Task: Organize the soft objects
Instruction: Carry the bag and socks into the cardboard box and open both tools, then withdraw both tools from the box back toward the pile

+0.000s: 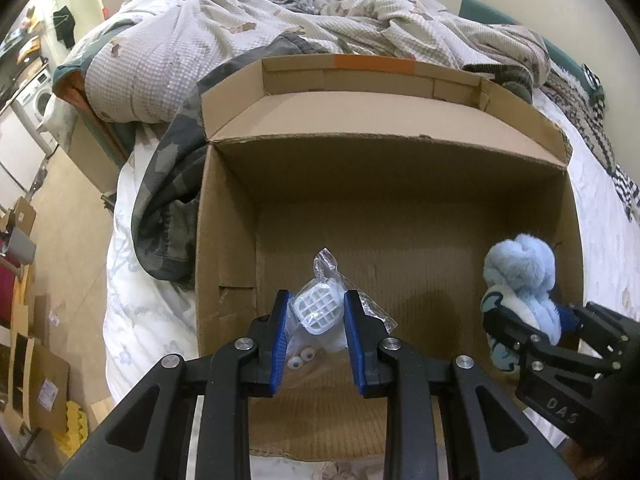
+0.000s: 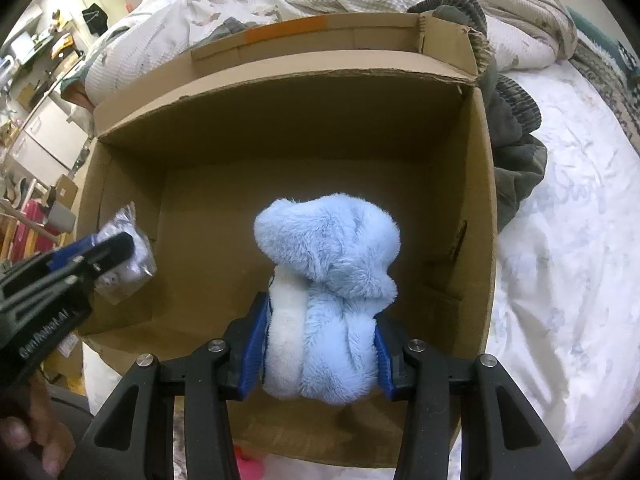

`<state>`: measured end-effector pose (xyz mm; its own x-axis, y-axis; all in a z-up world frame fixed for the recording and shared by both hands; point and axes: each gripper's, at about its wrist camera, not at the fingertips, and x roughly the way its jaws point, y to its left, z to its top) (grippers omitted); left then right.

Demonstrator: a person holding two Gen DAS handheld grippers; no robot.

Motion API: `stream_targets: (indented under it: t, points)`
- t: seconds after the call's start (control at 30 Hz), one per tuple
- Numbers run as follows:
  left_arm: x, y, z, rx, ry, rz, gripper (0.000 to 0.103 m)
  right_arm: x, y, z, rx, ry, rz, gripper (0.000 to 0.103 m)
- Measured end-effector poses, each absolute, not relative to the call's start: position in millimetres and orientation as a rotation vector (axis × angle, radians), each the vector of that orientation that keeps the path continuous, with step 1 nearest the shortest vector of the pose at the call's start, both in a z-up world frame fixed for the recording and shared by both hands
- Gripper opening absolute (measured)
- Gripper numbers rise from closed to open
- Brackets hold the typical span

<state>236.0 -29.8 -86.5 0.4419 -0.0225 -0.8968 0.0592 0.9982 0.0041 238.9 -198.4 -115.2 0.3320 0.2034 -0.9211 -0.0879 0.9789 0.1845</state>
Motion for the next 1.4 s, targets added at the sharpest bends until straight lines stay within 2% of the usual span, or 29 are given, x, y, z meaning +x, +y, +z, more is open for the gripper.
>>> stream_targets:
  t: [0.1, 0.23, 0.27, 0.3, 0.37, 0.4, 0.47, 0.73, 0.97, 1.1, 1.4]
  points:
    - [234.1, -32.8, -88.6, 0.056, 1.124, -0.059, 0.024, 238.2, -204.5, -110.4, 0.137, 1.201, 0.206, 0.052]
    - [230.3, -35.2, -89.3, 0.054, 1.137, -0.091, 0.028, 235.2, -209.3, -104.9, 0.164, 1.176, 0.203, 0.062]
    - [228.8, -37.1, -89.6, 0.066, 1.137, -0.098, 0.036, 234.9, -210.7, -102.9, 0.18, 1.171, 0.205, 0.068]
    - [227.6, -39.0, -89.5, 0.076, 1.135, -0.101, 0.048, 234.6, -211.9, -100.9, 0.196, 1.167, 0.212, 0.071]
    - [225.0, -42.4, -87.6, 0.095, 1.122, -0.105, 0.061, 230.3, -212.8, -96.3, 0.213, 1.15, 0.218, 0.076]
    - [224.3, -43.4, -86.5, 0.1, 1.116, -0.106, 0.062, 229.4, -213.5, -93.5, 0.216, 1.14, 0.215, 0.079]
    - [222.1, -46.0, -84.4, 0.111, 1.104, -0.113, 0.062, 229.0, -214.4, -89.3, 0.232, 1.125, 0.214, 0.092]
    - [220.1, -38.9, -75.6, 0.096, 1.078, -0.097, 0.062, 227.5, -221.0, -75.1, 0.275, 1.051, 0.222, 0.103]
    - [213.9, -29.5, -62.2, 0.064, 1.038, -0.08, 0.063, 222.0, -224.8, -69.6, 0.264, 1.047, 0.185, 0.103]
    - [206.1, -27.9, -51.8, 0.05, 1.015, -0.101, 0.068, 215.4, -223.6, -66.1, 0.229, 1.035, 0.159, 0.103]
    - [181.3, -8.5, -30.7, 0.048, 0.959, -0.045, 0.069, 189.1, -226.9, -50.3, 0.254, 0.979, 0.196, 0.103]
